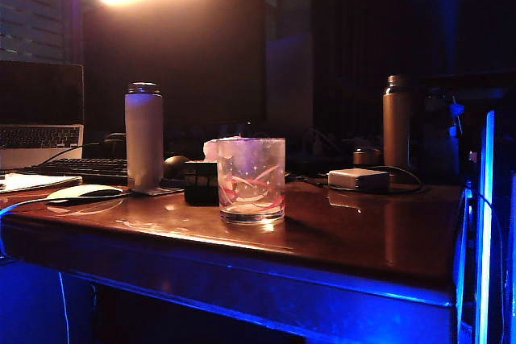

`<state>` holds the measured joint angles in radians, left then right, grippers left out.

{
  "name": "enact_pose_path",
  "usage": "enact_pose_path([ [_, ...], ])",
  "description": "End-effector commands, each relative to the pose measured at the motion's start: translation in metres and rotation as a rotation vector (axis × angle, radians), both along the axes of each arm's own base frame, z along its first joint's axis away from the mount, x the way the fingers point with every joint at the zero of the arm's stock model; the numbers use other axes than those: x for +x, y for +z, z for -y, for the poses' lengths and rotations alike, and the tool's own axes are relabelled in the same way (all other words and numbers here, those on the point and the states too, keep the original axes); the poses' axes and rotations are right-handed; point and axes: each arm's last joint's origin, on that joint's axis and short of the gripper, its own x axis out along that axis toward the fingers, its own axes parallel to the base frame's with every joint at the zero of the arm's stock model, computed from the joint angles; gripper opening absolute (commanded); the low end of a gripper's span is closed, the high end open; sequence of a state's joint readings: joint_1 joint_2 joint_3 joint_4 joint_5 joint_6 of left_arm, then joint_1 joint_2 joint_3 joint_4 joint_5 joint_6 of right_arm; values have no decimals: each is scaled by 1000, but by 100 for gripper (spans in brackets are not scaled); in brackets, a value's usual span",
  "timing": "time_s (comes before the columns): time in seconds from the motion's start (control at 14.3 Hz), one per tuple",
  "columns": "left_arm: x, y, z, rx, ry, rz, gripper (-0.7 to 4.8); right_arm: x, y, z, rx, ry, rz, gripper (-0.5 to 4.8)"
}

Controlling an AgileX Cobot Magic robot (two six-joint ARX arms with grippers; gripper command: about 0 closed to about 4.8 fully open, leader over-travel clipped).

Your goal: Stack the Rubik's Cube on top of the glass cup.

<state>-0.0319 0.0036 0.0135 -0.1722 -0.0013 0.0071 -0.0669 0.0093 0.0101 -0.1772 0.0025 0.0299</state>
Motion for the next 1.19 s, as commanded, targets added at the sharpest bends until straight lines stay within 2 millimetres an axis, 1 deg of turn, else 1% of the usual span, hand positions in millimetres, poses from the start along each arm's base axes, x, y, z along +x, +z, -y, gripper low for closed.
enact_pose_path([
  [0.07,0,-4,0,5,1,-19,-4,0,0,0,4,4,5,-1],
  [0.28,0,-4,0,4,1,-19,-4,0,0,0,5,4,5,-1],
  [0.42,0,-2,0,-86,17,-15,-5,0,4,0,15,-3,19,-1],
  [0.49,-1,6,0,-149,26,6,-5,-2,14,0,30,-11,51,-1],
  [0.56,-3,16,0,-173,27,37,-5,-4,28,0,30,-25,100,-1],
  [0.7,-8,41,-1,-172,57,120,-5,-12,66,1,52,-74,209,-1],
  [0.77,-11,56,-2,-173,65,167,-5,-15,99,1,50,-72,275,-1],
  [0.84,-12,65,-2,-172,81,177,-5,-13,120,1,48,-70,315,-1],
  [0.91,-12,78,-3,-151,85,184,-5,-6,140,1,41,-61,334,-1],
  [0.98,-10,94,-2,-107,81,189,-5,5,161,1,27,-27,318,-1],
  [1.12,1,134,-2,-28,75,186,-5,35,195,-1,6,108,266,-1],
  [1.19,9,157,-2,6,63,184,-5,56,209,-2,15,205,232,-1],
])
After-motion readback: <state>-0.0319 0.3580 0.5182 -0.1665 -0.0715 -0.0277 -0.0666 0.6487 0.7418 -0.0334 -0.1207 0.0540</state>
